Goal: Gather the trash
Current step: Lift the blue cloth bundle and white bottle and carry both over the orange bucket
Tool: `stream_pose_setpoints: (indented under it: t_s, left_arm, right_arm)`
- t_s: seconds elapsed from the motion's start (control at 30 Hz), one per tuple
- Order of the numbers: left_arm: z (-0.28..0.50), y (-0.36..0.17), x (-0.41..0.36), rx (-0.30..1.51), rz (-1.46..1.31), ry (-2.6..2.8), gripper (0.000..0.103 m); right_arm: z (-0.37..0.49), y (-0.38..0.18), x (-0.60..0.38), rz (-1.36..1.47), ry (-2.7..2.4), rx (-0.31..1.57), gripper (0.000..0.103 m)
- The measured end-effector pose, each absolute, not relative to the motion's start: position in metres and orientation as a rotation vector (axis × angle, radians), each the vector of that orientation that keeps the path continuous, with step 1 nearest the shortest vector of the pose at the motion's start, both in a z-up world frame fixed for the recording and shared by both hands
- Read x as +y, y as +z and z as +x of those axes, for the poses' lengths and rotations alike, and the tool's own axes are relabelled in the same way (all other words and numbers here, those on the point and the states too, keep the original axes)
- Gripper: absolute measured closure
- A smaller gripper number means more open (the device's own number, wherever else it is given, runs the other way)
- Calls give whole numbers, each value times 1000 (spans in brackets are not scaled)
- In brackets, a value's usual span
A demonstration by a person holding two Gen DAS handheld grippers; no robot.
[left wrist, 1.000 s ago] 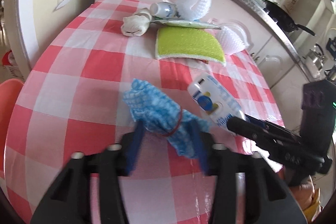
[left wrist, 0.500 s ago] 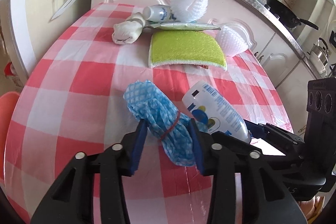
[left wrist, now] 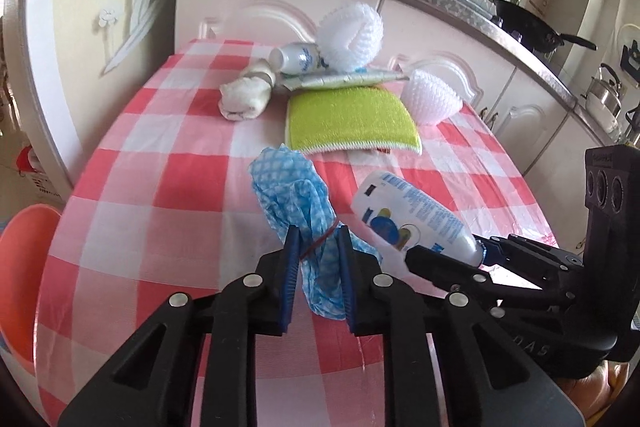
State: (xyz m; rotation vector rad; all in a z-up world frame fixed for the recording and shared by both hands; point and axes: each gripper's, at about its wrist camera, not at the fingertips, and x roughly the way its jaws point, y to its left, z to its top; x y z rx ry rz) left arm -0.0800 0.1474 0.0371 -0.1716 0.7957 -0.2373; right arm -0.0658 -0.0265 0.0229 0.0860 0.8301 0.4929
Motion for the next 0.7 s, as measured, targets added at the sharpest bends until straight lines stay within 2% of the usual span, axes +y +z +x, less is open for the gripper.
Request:
stream_pose_setpoints:
  t_s: [0.7]
  left_arm:
    - [-110,63,250,690,-232,-19,83]
  right_arm:
    - [-58,56,67,46,683,811,59]
